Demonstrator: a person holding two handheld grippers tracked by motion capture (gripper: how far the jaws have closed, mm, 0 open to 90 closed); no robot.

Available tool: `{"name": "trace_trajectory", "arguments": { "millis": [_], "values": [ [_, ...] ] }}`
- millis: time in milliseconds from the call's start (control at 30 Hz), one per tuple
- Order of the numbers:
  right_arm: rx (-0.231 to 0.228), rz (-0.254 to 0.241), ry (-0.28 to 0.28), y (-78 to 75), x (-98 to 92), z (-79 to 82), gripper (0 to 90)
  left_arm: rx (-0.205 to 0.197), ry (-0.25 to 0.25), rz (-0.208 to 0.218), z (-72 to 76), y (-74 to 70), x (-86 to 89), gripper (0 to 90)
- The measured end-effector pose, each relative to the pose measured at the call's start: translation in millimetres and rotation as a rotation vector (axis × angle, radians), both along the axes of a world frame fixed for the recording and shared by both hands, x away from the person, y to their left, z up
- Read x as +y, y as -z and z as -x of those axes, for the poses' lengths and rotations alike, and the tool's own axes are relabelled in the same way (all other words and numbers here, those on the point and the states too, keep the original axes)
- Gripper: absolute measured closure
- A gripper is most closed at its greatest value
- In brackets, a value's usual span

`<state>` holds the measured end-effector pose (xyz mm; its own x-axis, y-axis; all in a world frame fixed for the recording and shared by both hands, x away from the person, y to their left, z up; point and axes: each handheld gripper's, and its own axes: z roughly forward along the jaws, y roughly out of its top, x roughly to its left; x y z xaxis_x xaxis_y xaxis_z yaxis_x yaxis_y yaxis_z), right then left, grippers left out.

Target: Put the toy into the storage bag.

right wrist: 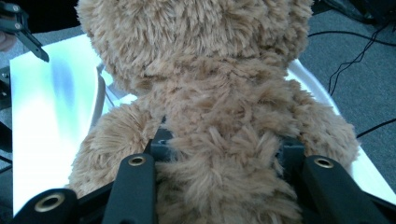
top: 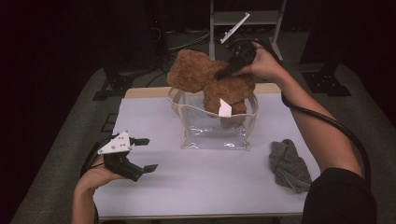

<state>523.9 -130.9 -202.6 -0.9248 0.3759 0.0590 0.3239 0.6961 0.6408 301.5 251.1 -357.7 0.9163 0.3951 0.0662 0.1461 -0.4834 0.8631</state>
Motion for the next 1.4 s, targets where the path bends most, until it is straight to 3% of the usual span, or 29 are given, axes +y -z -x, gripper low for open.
{"name": "trace_trajectory", "arguments": {
  "millis": [433,900,1033,1167,1300,1400],
  "values": [
    [0.063,0.031,-0.011,39.5,0.6,4.2,55.2,-0.004,-0.004,0.006,1.1,-0.8,2.0,7.7],
    [0.114,0.132,-0.019,77.8,6.3,6.4,52.4,-0.004,-0.002,-0.001,1.4,-0.3,2.3,7.7],
    [0.109,0.113,-0.017,76.9,6.0,7.3,43.2,-0.002,-0.001,-0.002,1.7,-0.3,1.8,7.7],
    [0.07,0.093,-0.032,72.6,7.6,10.4,36.1,-0.006,-0.002,0.002,2.3,-1.2,1.8,7.7],
    [0.054,-0.005,-0.045,63.2,8.5,10.6,36.2,-0.005,-0.001,0.002,2.7,-1.7,2.0,7.7],
    [0.021,-0.04,-0.05,57.0,15.7,10.5,35.8,-0.009,0.001,-0.002,2.7,-1.8,1.8,7.7]
  ]
}}
